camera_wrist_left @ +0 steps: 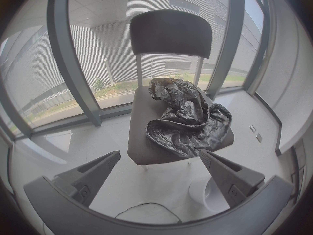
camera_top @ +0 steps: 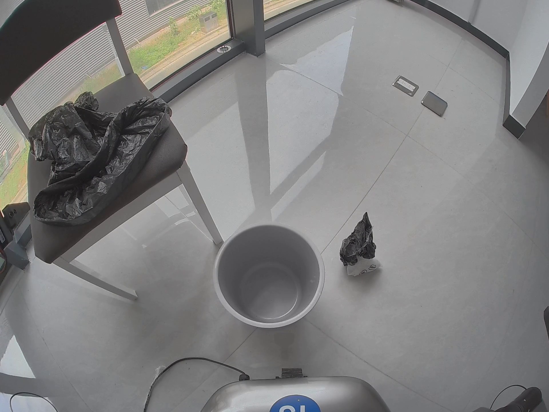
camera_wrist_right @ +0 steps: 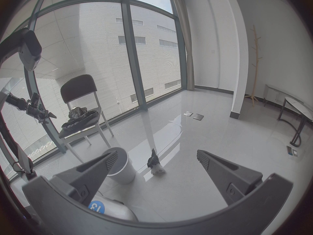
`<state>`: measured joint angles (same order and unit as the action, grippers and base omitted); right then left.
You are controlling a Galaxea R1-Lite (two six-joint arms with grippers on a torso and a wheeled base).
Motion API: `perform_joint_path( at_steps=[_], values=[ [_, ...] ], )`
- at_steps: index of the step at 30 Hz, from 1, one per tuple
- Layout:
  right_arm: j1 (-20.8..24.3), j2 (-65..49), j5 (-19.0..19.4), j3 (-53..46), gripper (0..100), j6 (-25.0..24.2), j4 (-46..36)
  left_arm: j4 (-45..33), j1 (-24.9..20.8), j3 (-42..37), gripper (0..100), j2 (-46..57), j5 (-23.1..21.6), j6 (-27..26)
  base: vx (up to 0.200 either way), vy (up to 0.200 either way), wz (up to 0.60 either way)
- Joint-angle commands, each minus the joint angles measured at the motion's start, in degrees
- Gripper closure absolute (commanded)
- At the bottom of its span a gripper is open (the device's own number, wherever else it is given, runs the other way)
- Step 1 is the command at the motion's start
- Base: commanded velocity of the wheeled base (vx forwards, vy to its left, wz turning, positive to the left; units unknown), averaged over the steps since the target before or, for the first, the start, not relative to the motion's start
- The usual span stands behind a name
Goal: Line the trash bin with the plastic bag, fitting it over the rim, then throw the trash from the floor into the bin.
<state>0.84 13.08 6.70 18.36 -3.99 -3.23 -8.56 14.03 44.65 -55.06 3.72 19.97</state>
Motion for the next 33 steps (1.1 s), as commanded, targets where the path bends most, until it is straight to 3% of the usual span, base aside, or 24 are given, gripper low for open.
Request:
perform_joint_path(
  at_steps=[1,8,22,25,33],
  values=[
    [-0.05,0.28,2.00,-0.61,0,0.12,-1.60,3.72,2.93,-2.29,0,-2.06,-0.55,6.31,0.000,0.000,0.00],
    [-0.23,0.54,1.91,1.42,0,0.21,-2.83,7.24,3.11,-6.60,0,-2.15,-0.55,14.22,0.000,0.000,0.00],
    [-0.58,0.45,1.82,3.61,0,0.38,-7.76,15.68,3.02,-11.87,0,-3.82,-1.17,15.45,0.000,0.000,0.00],
    [-1.28,0.45,1.82,5.02,0,0.65,-9.43,21.92,3.02,-14.51,0,-5.67,-1.08,19.67,0.000,0.000,0.00],
    [-2.25,0.02,1.82,6.78,0,1.26,-10.83,29.92,2.93,-17.23,0,-10.24,-1.17,22.92,0.000,0.000,0.00]
  ],
)
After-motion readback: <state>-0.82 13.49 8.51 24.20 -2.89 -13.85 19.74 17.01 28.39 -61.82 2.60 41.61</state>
